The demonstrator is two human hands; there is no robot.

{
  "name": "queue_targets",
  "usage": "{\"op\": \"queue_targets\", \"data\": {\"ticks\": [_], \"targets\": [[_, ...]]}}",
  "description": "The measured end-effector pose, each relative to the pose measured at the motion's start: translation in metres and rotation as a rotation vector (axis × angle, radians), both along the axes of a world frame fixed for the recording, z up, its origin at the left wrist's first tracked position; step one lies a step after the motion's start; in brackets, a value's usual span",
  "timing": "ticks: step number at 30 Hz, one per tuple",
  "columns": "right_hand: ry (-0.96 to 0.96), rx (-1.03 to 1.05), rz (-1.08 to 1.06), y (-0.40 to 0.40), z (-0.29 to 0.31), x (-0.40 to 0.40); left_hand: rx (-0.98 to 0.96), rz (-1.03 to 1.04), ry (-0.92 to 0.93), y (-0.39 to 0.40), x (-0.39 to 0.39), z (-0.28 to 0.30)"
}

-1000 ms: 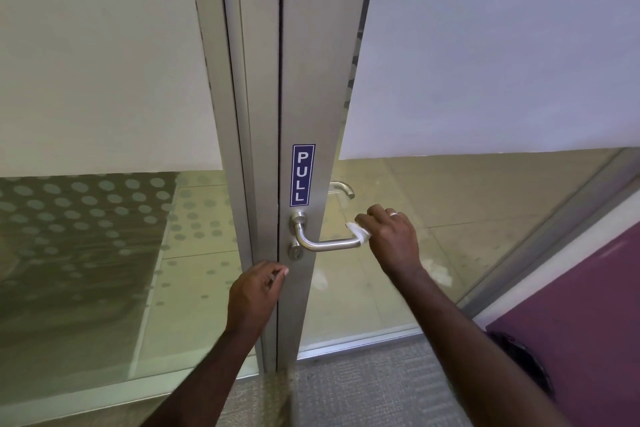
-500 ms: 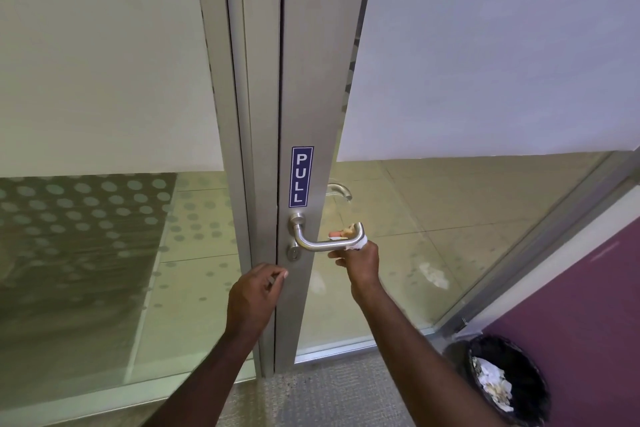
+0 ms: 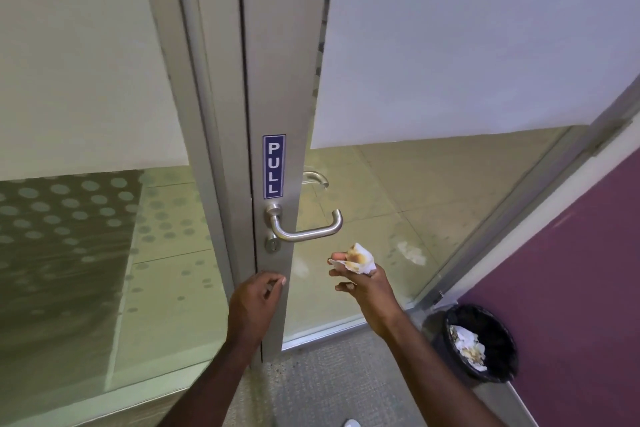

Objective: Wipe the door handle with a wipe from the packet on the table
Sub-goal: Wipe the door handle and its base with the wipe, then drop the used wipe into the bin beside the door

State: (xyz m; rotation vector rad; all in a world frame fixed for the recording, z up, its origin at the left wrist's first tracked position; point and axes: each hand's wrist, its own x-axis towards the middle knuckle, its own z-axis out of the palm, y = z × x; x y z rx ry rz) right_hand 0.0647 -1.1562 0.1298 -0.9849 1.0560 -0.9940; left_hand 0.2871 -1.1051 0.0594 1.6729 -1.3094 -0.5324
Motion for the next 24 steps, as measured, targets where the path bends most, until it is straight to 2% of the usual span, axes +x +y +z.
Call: {"op": "queue_targets", "data": {"ticks": [5, 11, 16, 19, 24], "targets": [[0.234, -0.129, -0.076, 0.017, 0.009, -0.044, 0.017, -0.212, 0.147, -0.018, -0.066, -0.004], [0.497, -0.288, -0.284, 0.024, 0.01, -0.127, -0.004, -0.435, 0.188, -0.053, -0.175, 0.02], [0.6, -0.255, -0.51, 0.011, 0.002, -0.232, -0.023, -0.579, 0.145, -0.089, -0.271, 0.039], [0.737, -0.207, -0.652, -0.001, -0.017, -0.312, -0.009, -0.642, 0.087, -0.108, -0.328, 0.035], [0.849, 0.093, -0.691, -0.046, -0.067, -0.443, 0.028, -0.684, -0.007, -0.138, -0.407, 0.02]]}}
